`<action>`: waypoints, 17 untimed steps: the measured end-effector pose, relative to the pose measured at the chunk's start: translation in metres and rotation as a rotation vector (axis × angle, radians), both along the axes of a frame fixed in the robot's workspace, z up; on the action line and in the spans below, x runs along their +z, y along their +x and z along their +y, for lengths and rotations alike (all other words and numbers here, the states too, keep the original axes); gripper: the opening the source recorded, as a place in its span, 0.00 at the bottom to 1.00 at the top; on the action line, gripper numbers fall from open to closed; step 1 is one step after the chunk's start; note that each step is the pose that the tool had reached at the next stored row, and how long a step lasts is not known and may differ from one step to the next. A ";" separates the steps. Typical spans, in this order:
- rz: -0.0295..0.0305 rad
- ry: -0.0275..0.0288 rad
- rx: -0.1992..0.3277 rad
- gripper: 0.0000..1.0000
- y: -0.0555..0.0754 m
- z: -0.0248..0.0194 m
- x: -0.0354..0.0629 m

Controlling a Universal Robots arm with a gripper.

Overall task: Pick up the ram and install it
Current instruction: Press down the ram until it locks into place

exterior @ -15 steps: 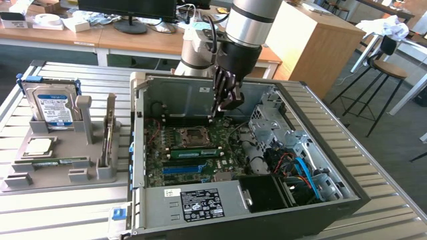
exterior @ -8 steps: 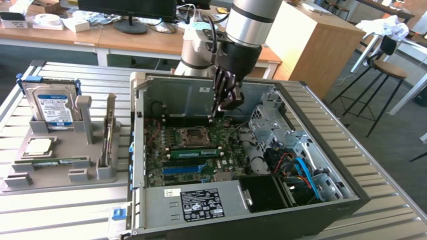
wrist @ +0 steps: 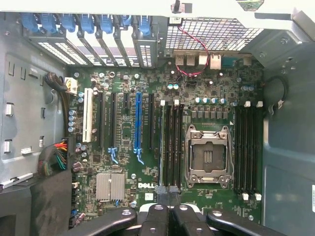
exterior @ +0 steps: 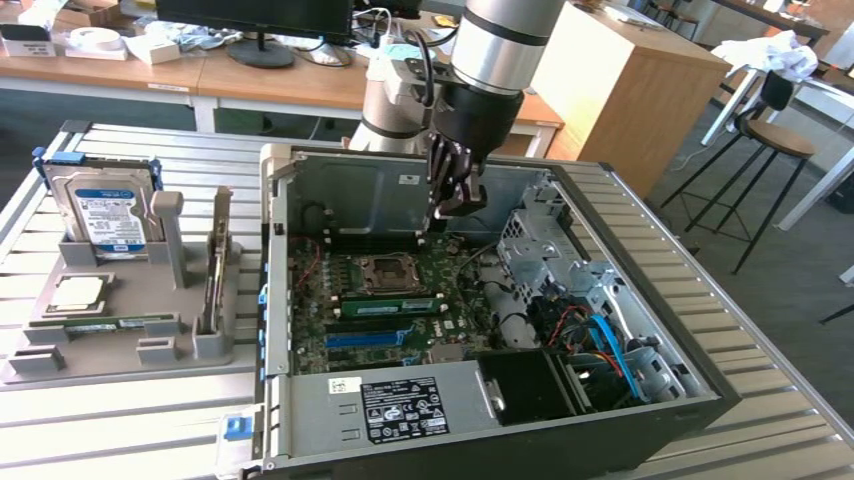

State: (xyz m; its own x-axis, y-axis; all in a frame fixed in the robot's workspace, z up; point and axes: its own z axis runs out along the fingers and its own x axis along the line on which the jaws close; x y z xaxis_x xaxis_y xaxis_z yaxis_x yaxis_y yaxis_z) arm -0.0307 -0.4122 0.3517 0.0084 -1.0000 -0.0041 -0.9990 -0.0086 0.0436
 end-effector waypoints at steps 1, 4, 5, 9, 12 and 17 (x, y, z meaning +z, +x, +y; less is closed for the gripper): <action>0.0000 0.0000 0.000 0.10 0.000 0.0000 0.0000; 0.0000 -0.0001 0.000 0.10 0.000 0.0000 0.0000; 0.0000 0.0000 0.000 0.10 0.000 0.0000 0.0000; 0.0000 0.0002 0.000 0.10 0.000 0.0000 0.0000; 0.0000 0.0022 0.000 0.10 0.002 0.0000 0.0000; 0.0000 0.0043 0.001 0.10 0.007 0.0000 0.0000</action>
